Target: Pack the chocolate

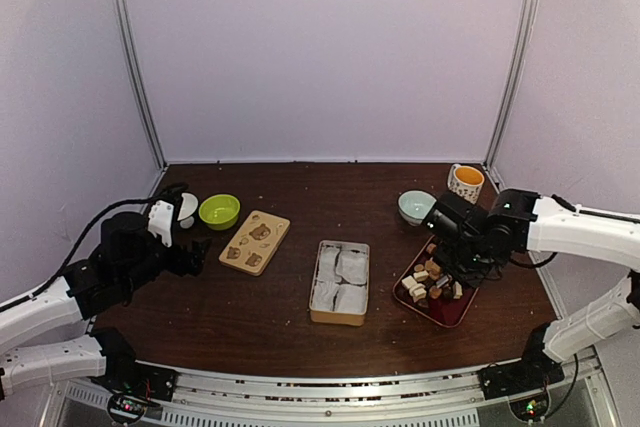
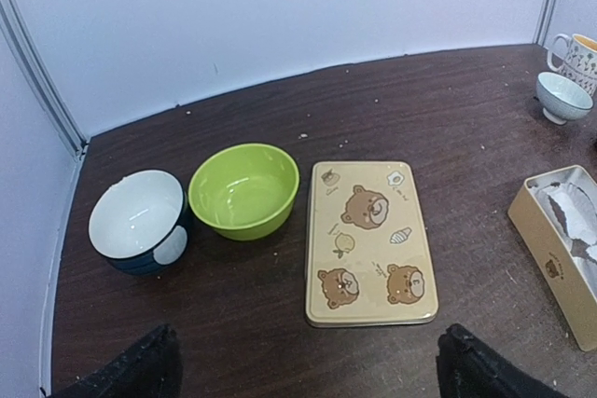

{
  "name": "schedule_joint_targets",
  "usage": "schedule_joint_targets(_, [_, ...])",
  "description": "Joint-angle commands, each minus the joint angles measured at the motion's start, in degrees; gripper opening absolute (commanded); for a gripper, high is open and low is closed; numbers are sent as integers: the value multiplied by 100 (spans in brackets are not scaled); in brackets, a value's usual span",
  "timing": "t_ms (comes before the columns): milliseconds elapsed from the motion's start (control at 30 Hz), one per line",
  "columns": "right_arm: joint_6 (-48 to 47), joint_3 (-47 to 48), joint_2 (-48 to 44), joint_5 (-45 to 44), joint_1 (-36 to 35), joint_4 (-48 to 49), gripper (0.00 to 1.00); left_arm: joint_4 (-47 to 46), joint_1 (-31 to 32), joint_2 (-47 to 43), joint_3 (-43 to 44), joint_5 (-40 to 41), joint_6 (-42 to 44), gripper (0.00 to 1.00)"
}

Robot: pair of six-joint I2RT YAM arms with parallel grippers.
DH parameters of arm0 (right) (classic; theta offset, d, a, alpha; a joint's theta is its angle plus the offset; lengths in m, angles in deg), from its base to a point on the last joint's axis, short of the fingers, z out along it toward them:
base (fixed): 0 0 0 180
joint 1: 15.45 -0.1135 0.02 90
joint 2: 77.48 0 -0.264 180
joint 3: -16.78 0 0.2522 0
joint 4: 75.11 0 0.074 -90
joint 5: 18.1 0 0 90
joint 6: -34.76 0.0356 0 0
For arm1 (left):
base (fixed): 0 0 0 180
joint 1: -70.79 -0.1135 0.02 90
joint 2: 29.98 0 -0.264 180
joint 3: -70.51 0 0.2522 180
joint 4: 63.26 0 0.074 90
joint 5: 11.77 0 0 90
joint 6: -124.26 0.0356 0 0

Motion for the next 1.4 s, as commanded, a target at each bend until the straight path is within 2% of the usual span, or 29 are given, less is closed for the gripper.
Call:
schedule_joint_targets(0, [-79, -20, -284, -334, 0, -355, 37, -318, -17, 7, -28, -43, 87, 98])
schedule_joint_targets(300, [-414, 554, -456, -496, 3, -1084, 37, -320, -17, 41, -29, -6, 89, 98])
schedule_joint_targets(500, [-1030, 730, -655, -366, 3, -791, 36, -334, -17, 90, -27, 6, 89, 98])
schedule_joint_targets(900, [-4493, 763, -781, -380, 7, 646, 39, -327, -16, 186, 69, -152, 81, 98])
schedule_joint_targets(933, [-4740, 714, -792, -347, 13, 790, 38, -276, -17, 202, 138, -209, 76, 98])
schedule_joint_targets(1000, [-5227, 600, -836, -234, 12, 1094, 26, -149, -12, 255, 342, -363, 17, 98])
schedule_joint_targets(1033, [-5452, 521, -856, -111, 12, 1294, 14, -60, -14, 303, 461, -473, -67, 98])
schedule_joint_targets(1067, [-5662, 465, -875, -22, 13, 1454, 12, 17, -16, 338, 574, -621, -132, 98])
schedule_joint_targets(1367, [-6549, -5, -911, 228, 9, 2433, 12, -273, -14, 415, 850, -1742, -1121, 98])
